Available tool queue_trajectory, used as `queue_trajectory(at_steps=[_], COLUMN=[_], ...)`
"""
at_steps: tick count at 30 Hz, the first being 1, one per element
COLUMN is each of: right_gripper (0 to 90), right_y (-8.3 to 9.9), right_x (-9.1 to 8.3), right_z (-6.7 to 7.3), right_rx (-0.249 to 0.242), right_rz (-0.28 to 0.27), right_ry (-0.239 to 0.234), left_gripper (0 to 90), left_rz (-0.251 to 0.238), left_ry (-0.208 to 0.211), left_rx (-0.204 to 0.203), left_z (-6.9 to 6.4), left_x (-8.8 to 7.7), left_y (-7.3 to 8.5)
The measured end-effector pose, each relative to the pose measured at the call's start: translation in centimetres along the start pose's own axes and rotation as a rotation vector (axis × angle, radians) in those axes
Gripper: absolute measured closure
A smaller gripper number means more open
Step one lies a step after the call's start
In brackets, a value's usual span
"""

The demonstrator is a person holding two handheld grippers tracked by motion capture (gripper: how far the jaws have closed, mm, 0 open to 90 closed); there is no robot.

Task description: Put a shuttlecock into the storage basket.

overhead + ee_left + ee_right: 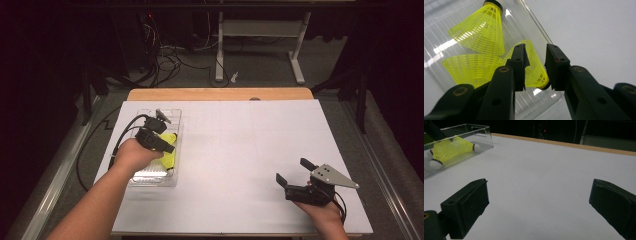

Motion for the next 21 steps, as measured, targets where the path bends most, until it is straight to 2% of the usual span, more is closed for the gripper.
queue_trajectory(at_steps=[6, 14, 21], right_gripper=[3.0, 3.0, 3.0], right_y=[-0.07, -0.05, -0.09], right_x=[-0.05, -0.05, -0.02], right_z=[-0.05, -0.04, 0.05], right_rx=[-0.001, 0.000, -0.001], right_rz=[-0.004, -0.003, -0.005], right_ry=[0.002, 0.001, -0.001], left_gripper=[63.2, 55.6, 43.6], left_rz=[-0.009, 0.004, 0.007], left_ry=[-0.006, -0.016, -0.044], left_rx=[-0.003, -0.002, -0.016], left_z=[0.08, -0.09, 0.07], left_x=[-0.37, -0.55, -0.84], left_y=[-0.08, 0.05, 0.21])
Point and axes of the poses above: each handheld gripper's, and its own axes: x roughly forward along the jaws, y roughly out of its underside, z roughly to its left, the point moved 8 cm from there along x, roughly forward along the jaws, and after that the axes turned 3 degrees about -x, right-handed, at the moved point
